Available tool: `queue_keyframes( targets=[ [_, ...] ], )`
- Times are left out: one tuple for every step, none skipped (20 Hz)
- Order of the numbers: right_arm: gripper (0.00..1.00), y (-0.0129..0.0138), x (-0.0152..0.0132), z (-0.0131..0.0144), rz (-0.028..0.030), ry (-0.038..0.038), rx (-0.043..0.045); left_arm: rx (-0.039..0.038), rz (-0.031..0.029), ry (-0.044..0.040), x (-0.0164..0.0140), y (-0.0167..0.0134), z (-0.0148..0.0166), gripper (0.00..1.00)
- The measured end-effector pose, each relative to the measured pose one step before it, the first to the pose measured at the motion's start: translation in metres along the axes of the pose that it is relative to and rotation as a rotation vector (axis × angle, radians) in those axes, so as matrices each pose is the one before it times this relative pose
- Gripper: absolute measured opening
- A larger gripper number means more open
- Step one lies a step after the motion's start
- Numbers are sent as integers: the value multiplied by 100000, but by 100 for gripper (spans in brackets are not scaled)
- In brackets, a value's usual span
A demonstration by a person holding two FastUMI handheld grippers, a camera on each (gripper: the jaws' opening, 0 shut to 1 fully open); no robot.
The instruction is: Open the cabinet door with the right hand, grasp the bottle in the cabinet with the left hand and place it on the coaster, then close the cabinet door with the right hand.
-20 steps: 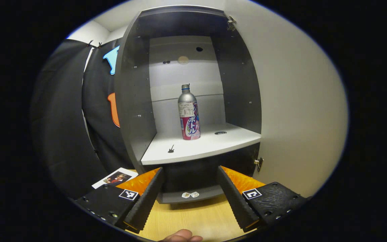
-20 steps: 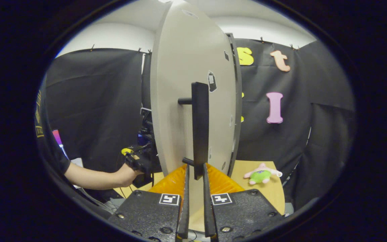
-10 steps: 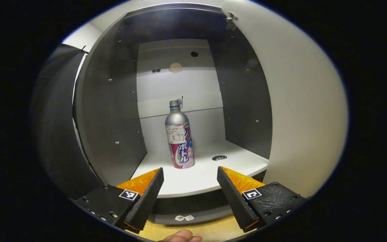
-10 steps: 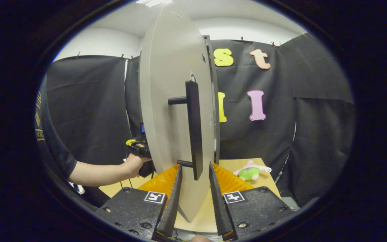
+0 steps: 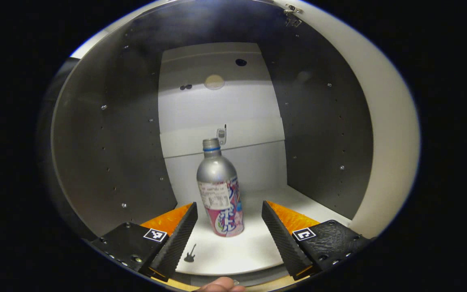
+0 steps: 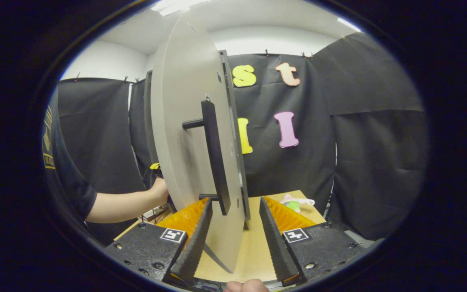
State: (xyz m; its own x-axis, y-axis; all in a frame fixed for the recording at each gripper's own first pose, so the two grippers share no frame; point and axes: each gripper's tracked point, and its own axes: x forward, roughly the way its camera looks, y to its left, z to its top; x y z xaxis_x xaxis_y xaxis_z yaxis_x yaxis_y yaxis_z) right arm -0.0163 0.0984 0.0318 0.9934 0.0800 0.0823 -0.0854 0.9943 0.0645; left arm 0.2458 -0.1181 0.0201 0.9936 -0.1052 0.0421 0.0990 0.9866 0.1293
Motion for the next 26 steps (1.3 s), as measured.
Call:
queue_keyframes(
  targets=[
    [73, -402, -49, -90, -2609, -921, 1924, 1155, 1389, 193, 645, 256, 297, 97],
    [74, -543, -141, -41, -2769, -1210, 1699, 1076, 2435, 213, 537, 364, 220, 97],
    [74, -1207, -149, 107, -3152, -1375, 1466, 395, 1690, -11, 412, 153, 137, 96],
    [72, -941, -75, 259, -3041, -1068, 1233, -89, 465, 277, 403, -70, 17, 96],
    [73, -801, 203, 137, -3003, -969, 858, -266, -194, 187, 448, -119, 61, 96],
    [73, -694, 107, 198, -2758, -1162, 621, 171, -170, 401, 204, -64, -118, 96],
    [73, -554, 84, 84, -2387, -1149, 606, 1283, 929, 466, 165, 172, 1, 96],
    [73, -376, 110, 151, -1280, -538, 882, 1045, 1467, 172, 313, 281, 62, 96],
    [73, 219, -157, -219, 634, 691, 905, 386, 888, 301, 867, 5, 74, 97],
    [73, 250, -21, -111, 997, 537, 664, 132, 1251, 381, 559, 290, 57, 96],
    [73, -8, 117, 100, 485, 195, -184, -440, 764, 804, 544, 86, -40, 96],
    [73, -88, 149, -30, 137, 349, -712, -771, -132, 840, 501, -69, -70, 96],
    [72, -288, 130, -190, -608, 924, -997, -825, 390, 831, 586, 108, -155, 96],
    [73, -278, -113, 39, -310, -68, -472, -1033, 762, 822, 431, 150, -177, 96],
    [74, 163, 183, 33, -191, 469, -290, -1583, -207, 674, 565, 24, -178, 96],
    [73, 147, 77, 0, 300, 343, -212, -2080, -1036, 1118, 356, -205, -309, 96],
    [74, 162, 211, -106, 694, 414, -844, -2339, -1757, 1984, 101, -456, -527, 96],
    [73, -51, 104, 33, 121, 530, -884, -2162, -1782, 45, -546, -339, 275, 82],
    [74, -202, 4, -69, -368, 363, -822, -1026, -1907, -551, 526, -265, 173, 85],
    [74, -103, 24, 71, -244, -190, -308, -184, -1719, -1021, -280, -373, 316, 89],
    [74, 9, -29, -38, 45, 194, -31, 881, -1113, -1549, -450, -149, 471, 78],
    [73, 80, -13, -16, 186, -7, 368, 1498, -79, -1903, -643, 24, 576, 76],
    [74, 78, 98, -82, 268, 67, 269, 1281, -108, -2185, -646, -174, 568, 76],
    [74, 99, 76, 17, 250, 82, -26, 842, -349, -1505, -743, -154, 379, 77],
    [74, -76, -59, -17, 97, -25, -363, 595, -891, -6, -562, -392, 207, 76],
    [73, -55, 216, -78, -154, 508, -819, 909, -12, 1712, -580, 31, -211, 76]
  ],
)
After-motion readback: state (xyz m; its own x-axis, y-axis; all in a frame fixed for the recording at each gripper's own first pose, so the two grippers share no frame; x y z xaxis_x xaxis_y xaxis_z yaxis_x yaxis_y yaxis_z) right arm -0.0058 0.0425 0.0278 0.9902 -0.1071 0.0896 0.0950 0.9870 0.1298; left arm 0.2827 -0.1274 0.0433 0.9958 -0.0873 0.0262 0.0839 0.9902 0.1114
